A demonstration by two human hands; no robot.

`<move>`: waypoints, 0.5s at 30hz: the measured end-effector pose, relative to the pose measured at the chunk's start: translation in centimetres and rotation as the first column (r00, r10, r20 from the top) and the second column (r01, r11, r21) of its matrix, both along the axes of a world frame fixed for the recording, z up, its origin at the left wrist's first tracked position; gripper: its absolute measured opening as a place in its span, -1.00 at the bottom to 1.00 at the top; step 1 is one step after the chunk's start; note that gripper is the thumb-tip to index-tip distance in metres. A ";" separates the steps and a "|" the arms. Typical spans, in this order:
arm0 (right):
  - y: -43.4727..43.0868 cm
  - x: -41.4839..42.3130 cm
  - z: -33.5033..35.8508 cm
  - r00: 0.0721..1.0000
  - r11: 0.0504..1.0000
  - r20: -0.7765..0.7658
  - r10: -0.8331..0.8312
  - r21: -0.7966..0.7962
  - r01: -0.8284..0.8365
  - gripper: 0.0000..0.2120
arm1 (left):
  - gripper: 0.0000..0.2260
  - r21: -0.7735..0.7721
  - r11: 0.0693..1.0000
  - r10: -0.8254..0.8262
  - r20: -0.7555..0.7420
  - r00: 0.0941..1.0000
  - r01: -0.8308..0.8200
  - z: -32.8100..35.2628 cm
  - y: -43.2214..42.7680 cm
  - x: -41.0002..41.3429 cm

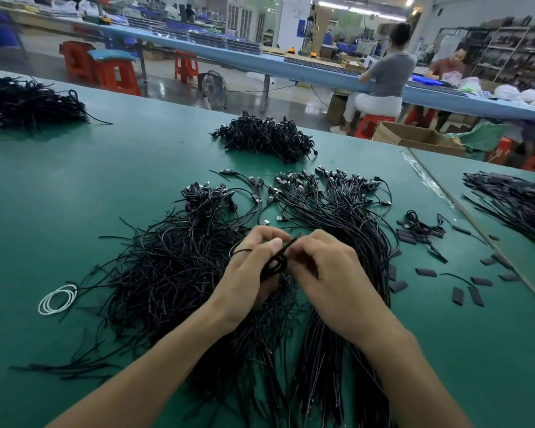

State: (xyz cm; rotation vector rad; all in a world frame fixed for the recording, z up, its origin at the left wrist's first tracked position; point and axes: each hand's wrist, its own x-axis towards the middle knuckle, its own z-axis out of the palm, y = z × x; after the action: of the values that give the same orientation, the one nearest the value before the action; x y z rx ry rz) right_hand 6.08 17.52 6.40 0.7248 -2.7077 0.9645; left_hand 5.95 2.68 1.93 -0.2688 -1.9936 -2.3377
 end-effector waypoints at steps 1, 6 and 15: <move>0.0 0.2 0.0 1.000 0.998 -0.010 0.016 0.062 -0.015 -0.94 | -0.74 -0.004 1.000 0.018 -0.020 1.000 -0.018 0.0 0.0 -0.1; -1.0 1.2 -0.3 0.967 0.963 -0.256 -0.010 0.257 0.078 -0.92 | -0.54 0.040 0.993 0.113 -0.051 0.992 -0.111 -0.4 0.4 -0.4; -1.0 1.7 -1.1 0.854 0.881 -0.460 0.243 0.474 0.004 -0.87 | -0.53 0.004 0.999 0.040 0.250 0.967 -0.043 -1.1 0.4 -0.7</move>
State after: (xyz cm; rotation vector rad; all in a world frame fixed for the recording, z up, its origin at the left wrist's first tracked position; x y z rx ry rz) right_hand 7.75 16.52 5.33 1.0699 -2.4232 0.0810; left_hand 5.22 3.11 0.86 0.0732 -2.0675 -2.4607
